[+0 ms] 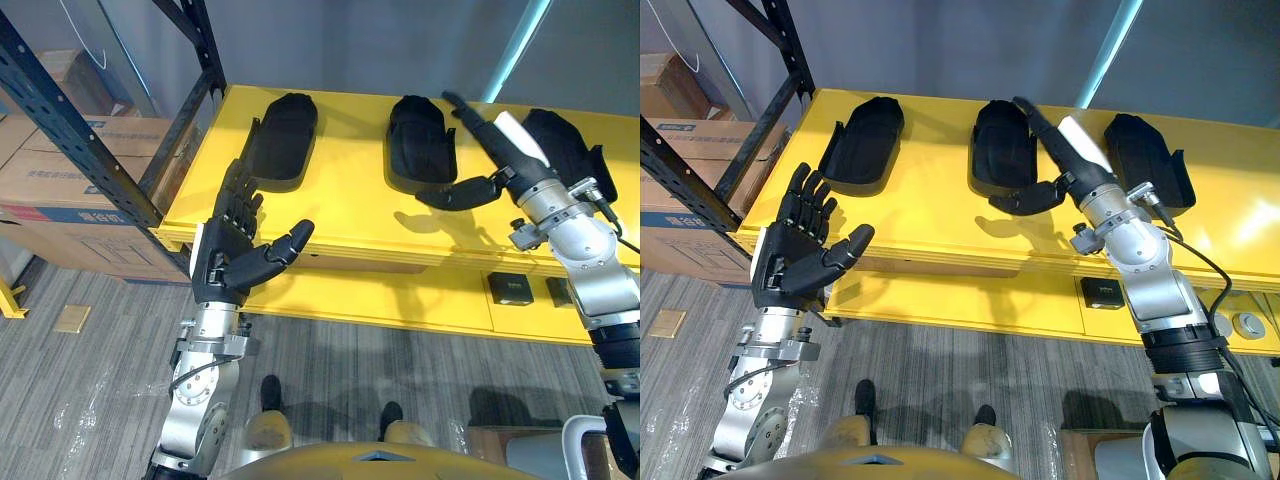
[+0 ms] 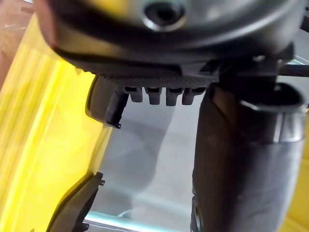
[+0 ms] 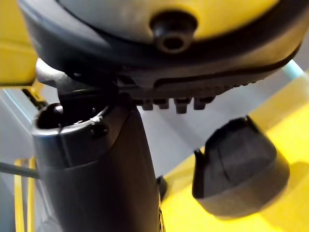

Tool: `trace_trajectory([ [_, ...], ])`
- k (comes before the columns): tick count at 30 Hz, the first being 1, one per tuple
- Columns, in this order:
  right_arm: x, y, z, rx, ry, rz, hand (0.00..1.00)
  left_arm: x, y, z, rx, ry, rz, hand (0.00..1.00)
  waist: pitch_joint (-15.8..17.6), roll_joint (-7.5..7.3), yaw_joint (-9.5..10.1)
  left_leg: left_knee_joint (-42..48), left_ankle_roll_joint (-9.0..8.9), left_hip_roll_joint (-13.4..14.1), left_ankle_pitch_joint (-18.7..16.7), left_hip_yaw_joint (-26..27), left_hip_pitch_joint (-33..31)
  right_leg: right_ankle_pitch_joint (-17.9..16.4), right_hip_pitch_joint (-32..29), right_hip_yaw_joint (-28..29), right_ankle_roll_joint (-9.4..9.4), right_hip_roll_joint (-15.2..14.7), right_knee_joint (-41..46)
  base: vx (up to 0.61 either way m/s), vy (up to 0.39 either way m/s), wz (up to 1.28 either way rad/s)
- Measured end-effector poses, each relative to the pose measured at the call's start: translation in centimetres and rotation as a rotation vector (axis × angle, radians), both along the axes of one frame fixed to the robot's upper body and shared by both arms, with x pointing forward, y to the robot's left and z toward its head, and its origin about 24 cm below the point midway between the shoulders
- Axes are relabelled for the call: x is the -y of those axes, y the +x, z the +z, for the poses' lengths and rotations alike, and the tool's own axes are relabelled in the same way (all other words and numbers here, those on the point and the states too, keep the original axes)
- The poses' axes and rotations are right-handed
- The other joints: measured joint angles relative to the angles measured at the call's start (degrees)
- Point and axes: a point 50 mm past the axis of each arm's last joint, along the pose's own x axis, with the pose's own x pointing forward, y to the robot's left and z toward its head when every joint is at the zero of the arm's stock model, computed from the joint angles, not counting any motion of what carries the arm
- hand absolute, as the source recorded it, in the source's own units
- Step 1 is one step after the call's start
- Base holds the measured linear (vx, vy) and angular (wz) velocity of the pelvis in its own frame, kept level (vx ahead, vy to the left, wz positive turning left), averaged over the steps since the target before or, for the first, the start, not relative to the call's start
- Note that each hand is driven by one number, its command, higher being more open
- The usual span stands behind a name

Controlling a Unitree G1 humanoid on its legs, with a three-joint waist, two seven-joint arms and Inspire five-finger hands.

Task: Walk over and take three plastic housings, then place them on the shelf

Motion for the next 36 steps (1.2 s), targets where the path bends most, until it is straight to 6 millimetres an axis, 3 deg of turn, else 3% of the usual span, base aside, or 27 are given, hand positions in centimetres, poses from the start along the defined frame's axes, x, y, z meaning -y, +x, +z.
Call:
trace_trajectory([
  [7,0.1,1.4,-1.6,-0.174,-0.039,0.057,1.00,-0.1,0.2,0.0,0.000,0.024,-0.021,1.00,-0.1,-0.08,0.84,0.0,0.45,0.0,0.8,-0.1,-0.9,1.6,0.0,-0.1,-0.22,0.2,-1.7,0.00,0.000,0.00],
  [17,0.2,1.9,-2.8,-0.348,-0.125,0.134,1.00,-0.5,0.3,0.0,-0.001,0.046,-0.033,1.00,-0.1,-0.02,1.35,0.0,0.04,0.0,0.9,-0.9,-0.7,1.1,0.3,-0.4,-0.72,0.2,-0.9,-0.03,-0.015,0.03],
  [36,1.4,1.1,-3.2,-0.423,-0.203,0.149,1.00,-0.7,0.2,0.1,0.007,0.072,-0.054,1.00,-1.0,-0.64,1.57,0.0,0.21,-0.1,0.9,-0.5,0.4,1.3,1.4,0.0,-0.93,0.3,-1.6,-0.01,-0.003,-0.01],
])
